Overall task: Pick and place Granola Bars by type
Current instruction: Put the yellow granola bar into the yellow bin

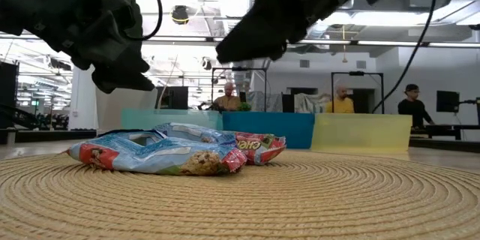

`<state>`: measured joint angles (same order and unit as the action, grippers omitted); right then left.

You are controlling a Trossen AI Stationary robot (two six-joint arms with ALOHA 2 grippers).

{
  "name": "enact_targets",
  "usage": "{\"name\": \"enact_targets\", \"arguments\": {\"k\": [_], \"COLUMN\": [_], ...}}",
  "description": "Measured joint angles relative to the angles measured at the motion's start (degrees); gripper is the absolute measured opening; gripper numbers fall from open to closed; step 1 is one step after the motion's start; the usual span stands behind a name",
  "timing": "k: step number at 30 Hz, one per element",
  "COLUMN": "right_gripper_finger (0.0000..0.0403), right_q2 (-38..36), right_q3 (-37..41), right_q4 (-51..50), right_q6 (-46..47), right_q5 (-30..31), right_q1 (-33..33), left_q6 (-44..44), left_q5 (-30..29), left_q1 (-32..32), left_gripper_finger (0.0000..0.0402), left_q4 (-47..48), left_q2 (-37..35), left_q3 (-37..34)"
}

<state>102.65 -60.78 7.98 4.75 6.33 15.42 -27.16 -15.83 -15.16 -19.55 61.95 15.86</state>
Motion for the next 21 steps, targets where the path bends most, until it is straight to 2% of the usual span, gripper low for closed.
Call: {"name": "enact_targets", "arguments": {"k": [6,9,14,21], "right_gripper_finger": [0.0118,0.0118,0.0118,0.0118], "right_q2": [-2.7,-4.1,-4.1,-4.1], "right_q3": [-1.2,-0.8,-0.7,-0.7], "right_q4": [-5.5,-6.4,-8.9,-9.0], "right_q6": [-2.2,-2.2,-2.2,-2.2], "right_q5": [2.0,2.1,2.1,2.2], "right_q1": [0.3,0.3,0.3,0.2], "left_q6": [1.6,2.4,2.8,7.2], "left_q5": [7.7,9.6,9.3,5.8], "left_q1": [-2.3,-4.2,-7.6,-9.7], "left_gripper_finger": [0.0249,0.0249,0.0249,0.0249], "left_q4": [-0.2,2.5,8.7,9.4], "left_q2": [0.0,0.0,0.0,0.0], "left_q3": [0.0,0.0,0.0,0.0]}}
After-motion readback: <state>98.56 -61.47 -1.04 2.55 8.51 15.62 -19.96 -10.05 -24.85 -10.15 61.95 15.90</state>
